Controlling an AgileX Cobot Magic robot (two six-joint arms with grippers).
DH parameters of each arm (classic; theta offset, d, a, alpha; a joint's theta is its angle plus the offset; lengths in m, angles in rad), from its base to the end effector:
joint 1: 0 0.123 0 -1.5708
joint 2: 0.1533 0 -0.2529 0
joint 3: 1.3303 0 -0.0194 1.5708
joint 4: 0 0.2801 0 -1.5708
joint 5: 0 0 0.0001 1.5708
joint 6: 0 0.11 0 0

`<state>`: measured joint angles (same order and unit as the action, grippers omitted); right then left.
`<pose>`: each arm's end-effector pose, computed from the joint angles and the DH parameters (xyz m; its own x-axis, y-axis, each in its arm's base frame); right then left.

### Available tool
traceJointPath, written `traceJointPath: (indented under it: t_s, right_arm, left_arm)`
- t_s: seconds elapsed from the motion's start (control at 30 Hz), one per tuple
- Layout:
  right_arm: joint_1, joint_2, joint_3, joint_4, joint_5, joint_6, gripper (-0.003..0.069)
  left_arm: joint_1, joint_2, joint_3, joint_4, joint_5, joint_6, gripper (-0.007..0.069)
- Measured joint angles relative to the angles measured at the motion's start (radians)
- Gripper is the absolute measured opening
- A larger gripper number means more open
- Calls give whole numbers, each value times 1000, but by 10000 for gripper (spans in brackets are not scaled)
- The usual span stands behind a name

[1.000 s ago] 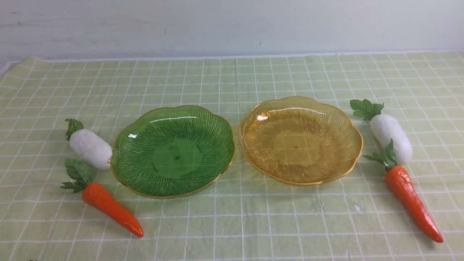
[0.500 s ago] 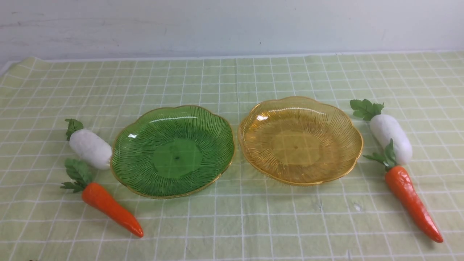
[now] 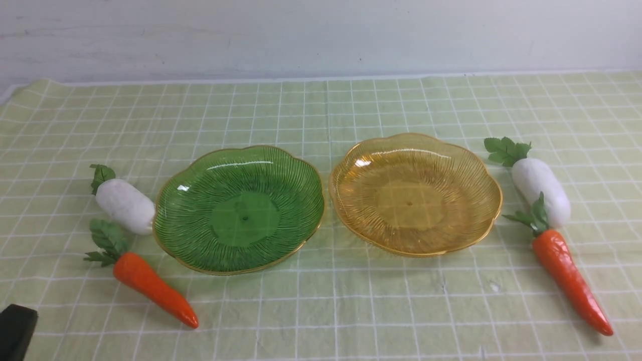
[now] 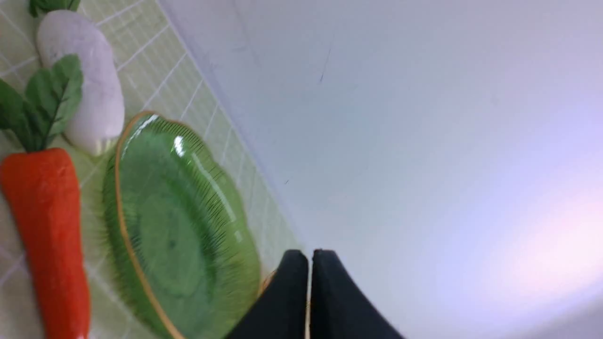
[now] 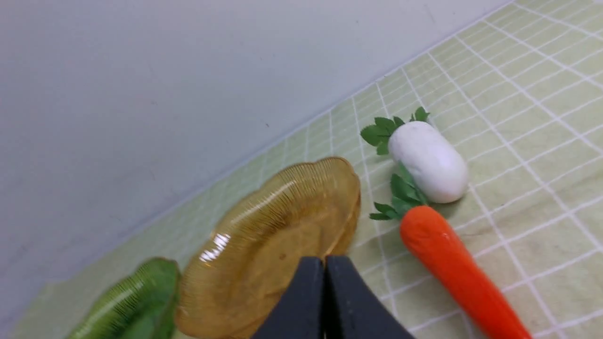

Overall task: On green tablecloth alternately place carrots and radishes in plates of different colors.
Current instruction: 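Place the white radish on the plate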

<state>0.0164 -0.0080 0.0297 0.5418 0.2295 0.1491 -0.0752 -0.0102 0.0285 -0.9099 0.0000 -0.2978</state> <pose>0.1360 0.0152 0.1828 -0.1857 0.6209 -0.7616 -0.0204 0.7725 0.6347 0.1371 -0.0104 0.2052 -0.0459 -0.9340 -0.3543 0.0909 0.3493 -0.9326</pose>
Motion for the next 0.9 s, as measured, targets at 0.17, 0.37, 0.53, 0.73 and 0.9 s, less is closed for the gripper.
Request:
traceJointPath:
  t_s: [0.17,0.37,0.53,0.73,0.9]
  right_arm:
    - [0,0,0,101,-15,0,-15]
    - [0,0,-42,88,-49,-63,-15]
    - [0,101,-247,-9,-109,-266,-15]
    - [0,417,-378,-70,106,-340,-15]
    - [0,897,-569,-200,360,-337,-15]
  left_arm:
    - [0,0,0,-99,0,21,-8]
    - [0,0,-159,-71,157,99,-8]
    - [0,184,-403,92,399,268,-8]
    - [0,467,-483,299,663,298,-8]
    - [0,783,-575,457,875,319,-8]
